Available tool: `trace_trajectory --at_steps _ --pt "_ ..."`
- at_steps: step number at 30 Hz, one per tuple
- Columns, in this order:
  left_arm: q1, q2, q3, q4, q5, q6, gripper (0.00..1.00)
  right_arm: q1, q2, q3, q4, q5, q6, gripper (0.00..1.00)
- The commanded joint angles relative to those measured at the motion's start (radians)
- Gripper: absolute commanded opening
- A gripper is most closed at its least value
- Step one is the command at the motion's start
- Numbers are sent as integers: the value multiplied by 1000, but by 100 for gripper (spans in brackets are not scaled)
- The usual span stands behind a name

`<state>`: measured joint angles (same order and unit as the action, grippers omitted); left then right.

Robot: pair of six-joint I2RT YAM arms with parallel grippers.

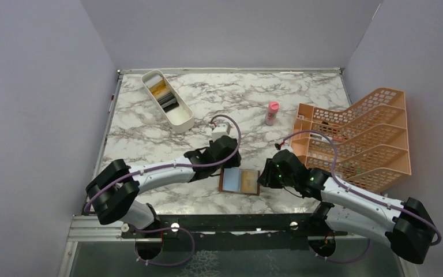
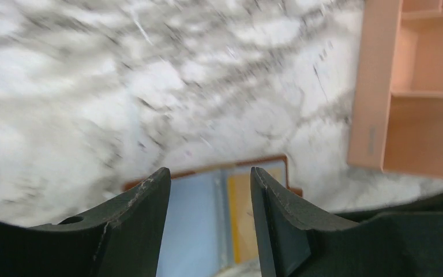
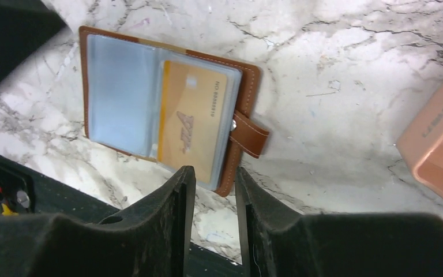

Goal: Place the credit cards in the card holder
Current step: Insert the credit card into the card holder, then turn over the card slot in the card holder.

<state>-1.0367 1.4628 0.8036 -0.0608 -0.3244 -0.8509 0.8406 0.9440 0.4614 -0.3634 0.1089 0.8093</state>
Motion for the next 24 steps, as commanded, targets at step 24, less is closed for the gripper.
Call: trace_trajectory --at_steps 24 --pt "530 -211 -48 -62 734 317 49 121 387 293 116 -71 75 51"
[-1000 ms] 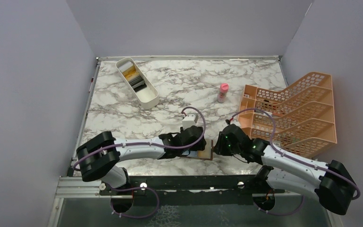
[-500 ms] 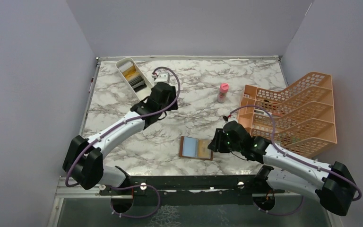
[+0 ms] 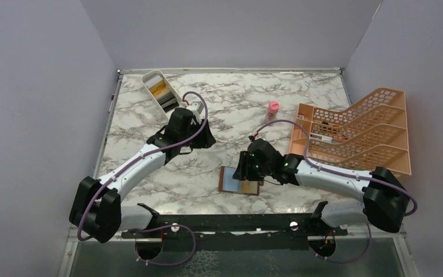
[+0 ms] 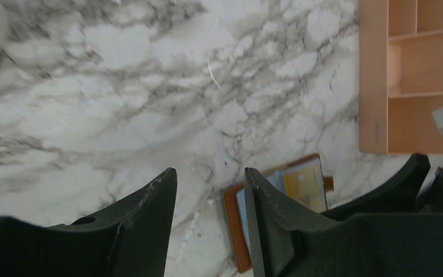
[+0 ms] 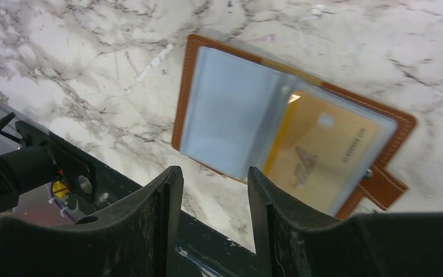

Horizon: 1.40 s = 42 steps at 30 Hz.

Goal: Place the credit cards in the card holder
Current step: Turn over the card slot in the card holder.

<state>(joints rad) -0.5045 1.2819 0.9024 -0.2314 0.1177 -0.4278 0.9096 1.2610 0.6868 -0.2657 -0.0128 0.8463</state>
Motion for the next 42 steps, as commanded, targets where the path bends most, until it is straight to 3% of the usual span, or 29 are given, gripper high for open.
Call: trace_trajectory --at_steps 1,12,15,18,30,42 --pt "-3 -34 -182 134 318 -127 48 67 96 78 15 64 45 52" --pt "-5 -65 -388 264 379 -181 48 178 413 280 -152 250 68 58" --pt "-5 -71 -400 264 372 -178 48 203 489 320 -213 315 79 52" --pt "-6 -80 -410 261 357 -177 48 214 532 333 -236 342 89 40" --pt "-5 -57 -417 280 363 -189 48 216 481 276 -150 346 74 8" --pt "-20 30 -467 363 398 -206 52 215 353 212 -169 373 88 14"
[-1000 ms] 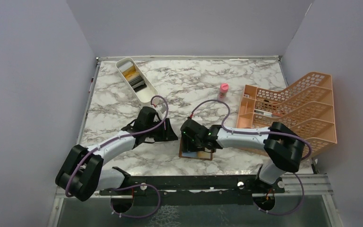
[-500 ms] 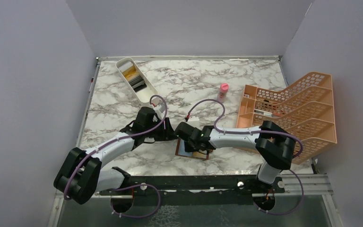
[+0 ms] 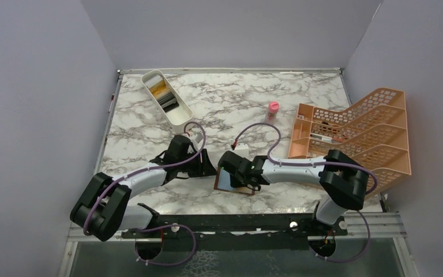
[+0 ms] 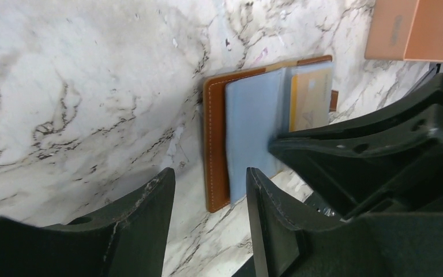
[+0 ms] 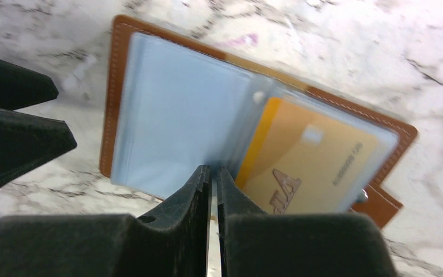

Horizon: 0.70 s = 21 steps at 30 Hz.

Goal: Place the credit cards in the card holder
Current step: Turn over the card slot in the card holder.

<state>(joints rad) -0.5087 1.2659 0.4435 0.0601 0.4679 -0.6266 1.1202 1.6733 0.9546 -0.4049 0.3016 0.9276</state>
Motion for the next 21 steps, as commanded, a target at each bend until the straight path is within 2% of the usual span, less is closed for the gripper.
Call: trace_trajectory --at_steps 1,7,13,21 --pt "-19 60 -10 89 62 -9 53 3 -69 -64 -28 66 0 14" --pt "-43 150 -38 232 100 -71 57 -27 -103 -115 1 60 -21 14" --pt "-89 193 -32 280 74 -111 59 -38 -117 -202 70 33 -6 13" --pt "-158 233 -90 481 63 -254 59 -54 -142 -252 134 3 -6 13"
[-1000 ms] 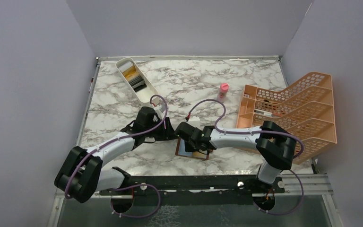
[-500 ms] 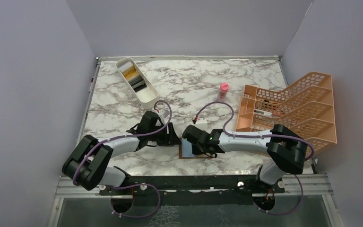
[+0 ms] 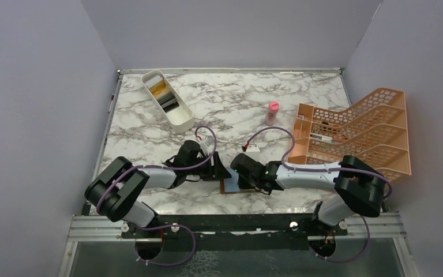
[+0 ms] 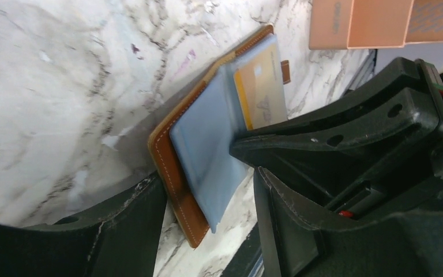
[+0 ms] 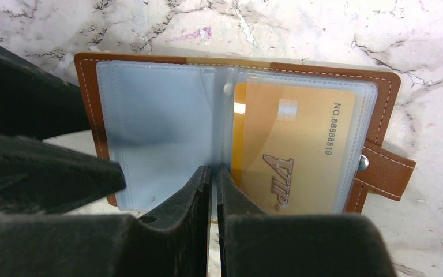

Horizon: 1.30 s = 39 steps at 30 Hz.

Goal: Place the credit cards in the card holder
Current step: Turn over the card slot in the card holder.

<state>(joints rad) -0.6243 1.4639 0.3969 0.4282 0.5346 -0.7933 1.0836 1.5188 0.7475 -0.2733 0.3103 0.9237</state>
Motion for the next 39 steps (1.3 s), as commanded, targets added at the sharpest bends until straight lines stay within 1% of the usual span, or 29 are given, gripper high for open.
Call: trace_trajectory --at_steps 1,3,4,9,13,14,15,17,19,21,24,27,31,39 --pt "-52 38 -49 141 -9 -102 59 -21 8 -47 8 -8 -5 13" --pt "-65 43 -58 199 -8 -132 56 -25 3 -54 17 -18 -10 13" --pt "-70 42 -61 215 -8 -145 51 -25 1 -57 18 -22 -10 13" --pt "-100 -9 -70 235 -43 -167 36 -32 -21 -73 31 -34 -7 13" --pt "-109 -71 -87 235 -77 -171 33 -37 -47 -80 33 -32 -12 13" --pt "-109 -85 -89 236 -81 -171 31 -37 -51 -79 32 -32 -14 13" --pt "-110 -96 -92 235 -85 -169 27 -39 -57 -79 30 -35 -15 13" --pt "-111 -114 -95 236 -85 -161 11 -38 -72 -74 26 -51 -24 13" --pt "-110 -126 -98 235 -85 -154 0 -39 -93 -51 -4 -78 -43 14" --pt "-110 -132 -99 235 -87 -147 0 -39 -133 -26 -56 -82 -59 16" --pt "-109 -117 -89 233 -77 -139 0 -40 -208 -20 -90 -62 -97 19" --pt "-109 -84 -71 231 -53 -131 0 -48 -245 -35 -97 -36 -113 19" --pt "-109 -58 -49 232 -24 -122 0 -67 -232 -47 -96 -24 -121 19" --pt "-109 -90 -4 221 6 -92 0 -128 -205 -116 -19 -39 -142 21"
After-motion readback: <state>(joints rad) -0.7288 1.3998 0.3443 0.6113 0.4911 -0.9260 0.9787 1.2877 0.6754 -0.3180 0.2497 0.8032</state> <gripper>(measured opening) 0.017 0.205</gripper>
